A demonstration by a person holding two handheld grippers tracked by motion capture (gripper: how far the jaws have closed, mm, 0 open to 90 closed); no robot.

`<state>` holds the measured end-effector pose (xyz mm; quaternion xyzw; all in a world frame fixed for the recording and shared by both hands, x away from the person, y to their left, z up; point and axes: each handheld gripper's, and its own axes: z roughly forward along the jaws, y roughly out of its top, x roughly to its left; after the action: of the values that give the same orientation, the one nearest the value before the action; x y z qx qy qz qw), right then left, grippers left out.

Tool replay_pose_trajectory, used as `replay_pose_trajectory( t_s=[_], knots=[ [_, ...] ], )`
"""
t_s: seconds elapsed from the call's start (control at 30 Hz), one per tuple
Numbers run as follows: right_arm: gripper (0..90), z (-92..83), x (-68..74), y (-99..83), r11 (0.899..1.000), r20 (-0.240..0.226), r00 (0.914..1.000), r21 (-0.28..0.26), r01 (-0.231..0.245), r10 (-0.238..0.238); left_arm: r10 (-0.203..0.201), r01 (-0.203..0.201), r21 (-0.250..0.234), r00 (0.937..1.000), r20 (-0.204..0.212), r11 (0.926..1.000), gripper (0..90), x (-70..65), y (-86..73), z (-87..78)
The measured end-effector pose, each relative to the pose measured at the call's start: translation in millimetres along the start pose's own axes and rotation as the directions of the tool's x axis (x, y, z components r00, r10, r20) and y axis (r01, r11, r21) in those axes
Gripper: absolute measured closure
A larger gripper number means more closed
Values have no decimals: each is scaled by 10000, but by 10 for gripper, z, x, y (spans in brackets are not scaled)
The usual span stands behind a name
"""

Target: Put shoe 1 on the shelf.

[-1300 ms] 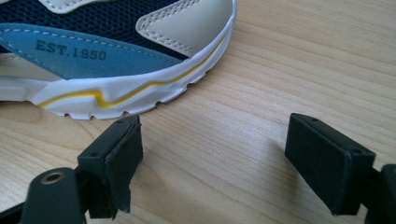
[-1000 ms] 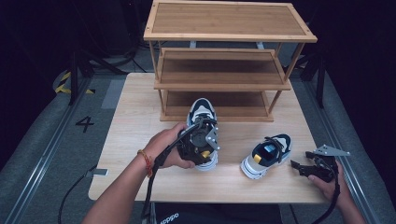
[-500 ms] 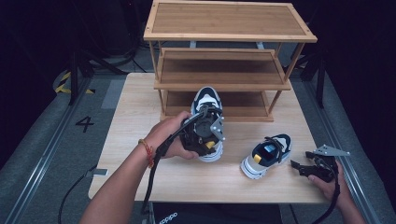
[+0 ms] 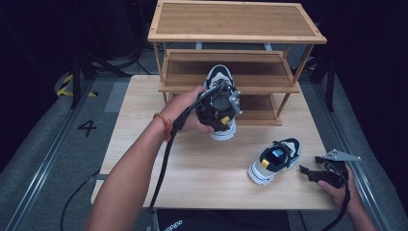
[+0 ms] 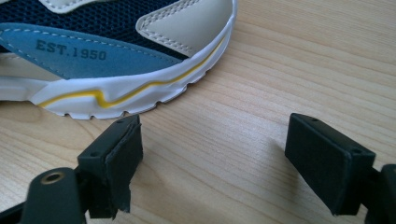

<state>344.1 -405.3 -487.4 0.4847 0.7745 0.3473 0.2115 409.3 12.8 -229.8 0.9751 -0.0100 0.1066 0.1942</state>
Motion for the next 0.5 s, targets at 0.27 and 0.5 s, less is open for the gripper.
replay_pose_trajectory(
  t_s=[0.27, 0.5],
  knots=[
    [195, -1, -4, -3, 10000, 21, 10000, -7, 63, -63, -222, 218, -221, 9996, -173, 9995, 695, 486, -12, 79],
    [195, -4, -2, -5, 10000, 5, 10000, 13, 10, -10, -562, 568, -246, 9982, 218, 9981, 680, 779, -23, 152]
  ],
)
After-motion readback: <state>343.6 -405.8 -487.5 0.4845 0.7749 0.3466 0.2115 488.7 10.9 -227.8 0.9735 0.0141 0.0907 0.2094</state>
